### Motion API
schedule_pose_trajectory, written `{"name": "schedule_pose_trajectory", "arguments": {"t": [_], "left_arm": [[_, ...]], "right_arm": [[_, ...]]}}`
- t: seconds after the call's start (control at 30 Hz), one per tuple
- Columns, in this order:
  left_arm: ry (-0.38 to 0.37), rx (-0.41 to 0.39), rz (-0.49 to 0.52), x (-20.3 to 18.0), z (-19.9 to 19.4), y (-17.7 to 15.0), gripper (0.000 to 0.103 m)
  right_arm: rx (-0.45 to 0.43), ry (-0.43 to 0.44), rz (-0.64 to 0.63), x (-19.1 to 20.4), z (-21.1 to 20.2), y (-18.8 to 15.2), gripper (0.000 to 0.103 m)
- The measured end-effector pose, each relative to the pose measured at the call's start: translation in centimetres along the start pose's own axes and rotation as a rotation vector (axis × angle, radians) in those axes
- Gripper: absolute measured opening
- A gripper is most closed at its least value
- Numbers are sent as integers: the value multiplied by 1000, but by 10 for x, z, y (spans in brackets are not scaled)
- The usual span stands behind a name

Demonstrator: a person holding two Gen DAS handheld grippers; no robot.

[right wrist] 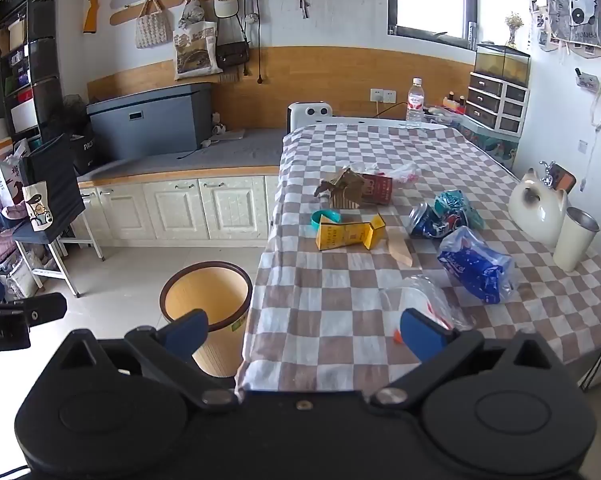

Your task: Collect trash

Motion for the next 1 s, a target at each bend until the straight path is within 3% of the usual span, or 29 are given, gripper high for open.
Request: {"name": "schedule_pose_trajectory", "arguments": {"t": [1.0], "left_arm": [[-7, -1, -3, 0, 0, 0, 103]], "right_arm": [[5, 1, -1, 3, -1, -1, 103]]}}
Point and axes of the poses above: each gripper's, at about its wrist camera, not at the fingertips, and z roughly the way its jaws point, x to its left, y to its top, the point moved 7 cm from there along z, roughly the way its jaws point, and after that the axes turned 10 degrees about -z, right-handed, at the moved point
